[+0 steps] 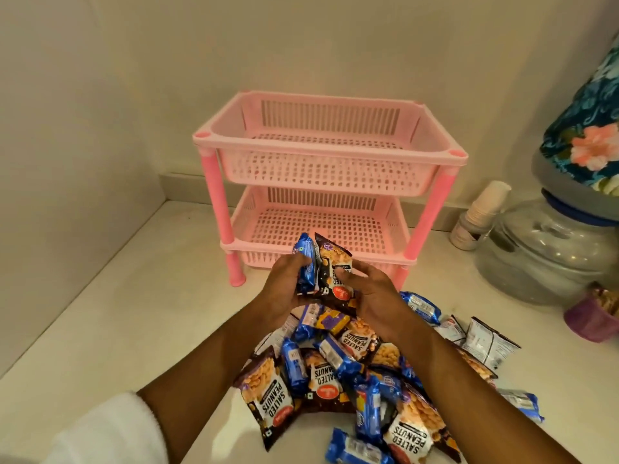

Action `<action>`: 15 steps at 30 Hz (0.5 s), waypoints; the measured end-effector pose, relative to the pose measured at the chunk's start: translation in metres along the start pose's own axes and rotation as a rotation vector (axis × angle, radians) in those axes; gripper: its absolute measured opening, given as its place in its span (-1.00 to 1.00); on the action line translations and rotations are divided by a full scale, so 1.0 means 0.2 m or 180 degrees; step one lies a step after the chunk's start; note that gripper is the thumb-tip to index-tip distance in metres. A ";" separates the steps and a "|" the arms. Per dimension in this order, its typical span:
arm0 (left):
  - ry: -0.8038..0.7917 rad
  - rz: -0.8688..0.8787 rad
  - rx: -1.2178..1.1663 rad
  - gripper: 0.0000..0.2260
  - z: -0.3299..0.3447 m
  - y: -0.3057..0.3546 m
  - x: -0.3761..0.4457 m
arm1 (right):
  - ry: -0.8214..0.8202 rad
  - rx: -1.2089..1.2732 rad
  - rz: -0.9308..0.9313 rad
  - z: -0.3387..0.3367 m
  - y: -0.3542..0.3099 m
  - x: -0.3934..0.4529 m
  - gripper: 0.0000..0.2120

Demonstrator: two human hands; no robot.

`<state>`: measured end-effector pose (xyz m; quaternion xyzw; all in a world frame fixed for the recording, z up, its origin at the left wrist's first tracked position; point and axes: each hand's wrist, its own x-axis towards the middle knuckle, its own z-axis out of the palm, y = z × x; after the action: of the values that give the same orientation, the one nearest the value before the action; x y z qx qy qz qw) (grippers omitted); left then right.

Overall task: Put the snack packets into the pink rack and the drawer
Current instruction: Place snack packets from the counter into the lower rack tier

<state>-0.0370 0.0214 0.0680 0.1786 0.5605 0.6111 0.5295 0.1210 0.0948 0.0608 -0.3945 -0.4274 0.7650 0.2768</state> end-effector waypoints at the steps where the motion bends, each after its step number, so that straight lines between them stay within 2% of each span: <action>1: 0.0042 0.0038 0.0145 -0.76 -0.03 0.03 0.03 | -0.0021 -0.0126 -0.0050 0.02 -0.01 0.02 -0.41; 4: 0.0197 0.0263 0.0431 -0.75 -0.12 0.12 0.10 | -0.0031 -0.0274 -0.0292 0.09 -0.05 0.06 -0.64; 6: 0.0303 0.0581 0.0538 -0.70 -0.18 0.20 0.16 | 0.0163 -0.0287 -0.0393 0.14 -0.10 0.12 -0.62; 8: 0.0309 0.1005 0.0910 -0.53 -0.21 0.28 0.22 | 0.0476 -0.0418 -0.0458 0.19 -0.17 0.21 -0.56; 10: 0.0240 0.1337 0.1447 -0.41 -0.23 0.36 0.29 | 0.0679 -0.0503 -0.0512 0.24 -0.23 0.31 -0.64; 12: 0.0268 0.1413 0.2036 -0.46 -0.24 0.42 0.38 | 0.0760 -0.0553 -0.0562 0.29 -0.27 0.41 -0.74; 15: 0.0283 0.1158 0.2733 -0.55 -0.27 0.48 0.54 | 0.0920 -0.0712 -0.0494 0.34 -0.29 0.59 -0.73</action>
<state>-0.1642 0.1051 0.0941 0.4506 0.7444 0.4138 0.2674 0.0059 0.1827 0.0902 -0.4944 -0.4946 0.6245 0.3478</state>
